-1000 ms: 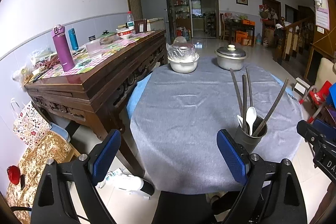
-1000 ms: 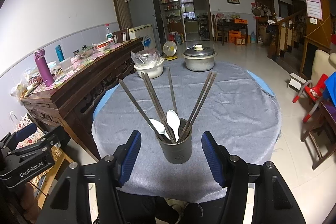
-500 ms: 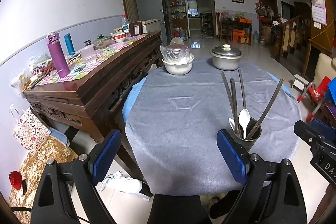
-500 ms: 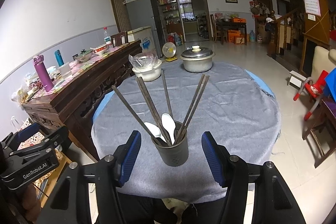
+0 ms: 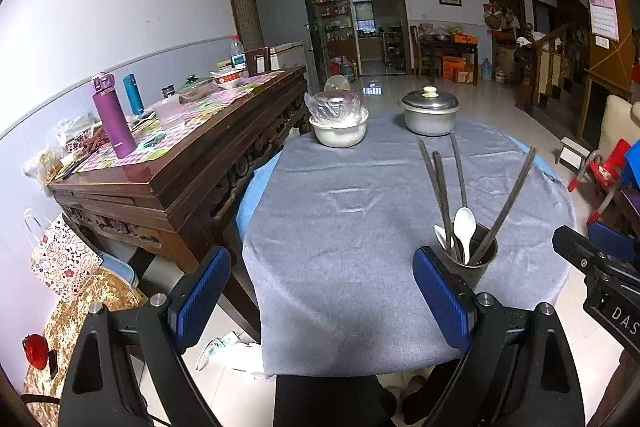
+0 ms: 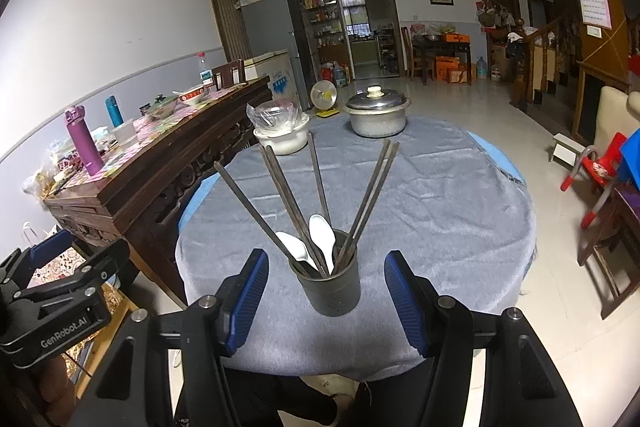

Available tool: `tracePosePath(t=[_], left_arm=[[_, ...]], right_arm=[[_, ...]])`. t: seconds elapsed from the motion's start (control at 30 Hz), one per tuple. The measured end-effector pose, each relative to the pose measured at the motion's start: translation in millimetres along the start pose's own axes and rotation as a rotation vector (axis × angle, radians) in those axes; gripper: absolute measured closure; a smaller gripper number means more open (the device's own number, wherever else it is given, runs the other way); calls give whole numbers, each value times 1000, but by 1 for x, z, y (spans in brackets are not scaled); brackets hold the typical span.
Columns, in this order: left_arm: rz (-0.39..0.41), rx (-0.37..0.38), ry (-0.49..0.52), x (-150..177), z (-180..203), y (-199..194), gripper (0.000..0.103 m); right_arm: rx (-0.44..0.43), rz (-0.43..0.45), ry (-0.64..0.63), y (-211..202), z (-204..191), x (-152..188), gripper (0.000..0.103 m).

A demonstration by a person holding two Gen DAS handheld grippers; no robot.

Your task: Organize utensils

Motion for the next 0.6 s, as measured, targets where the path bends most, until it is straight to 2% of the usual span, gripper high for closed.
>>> tracePosePath(t=[0.6], left_arm=[[-33, 26, -20, -1, 0, 23, 10]], right_arm=[[27, -24, -17, 20, 0, -5, 39]])
Point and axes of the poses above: each gripper's, at about its wrist camera, not at the fingertips, and y roughly the way its jaws point, z to its right, x to its underside, the point moved 9 cm from there along y, roughly the way its jaws point, and after that the axes turned 1 degree about y, right-handed, at the moved point
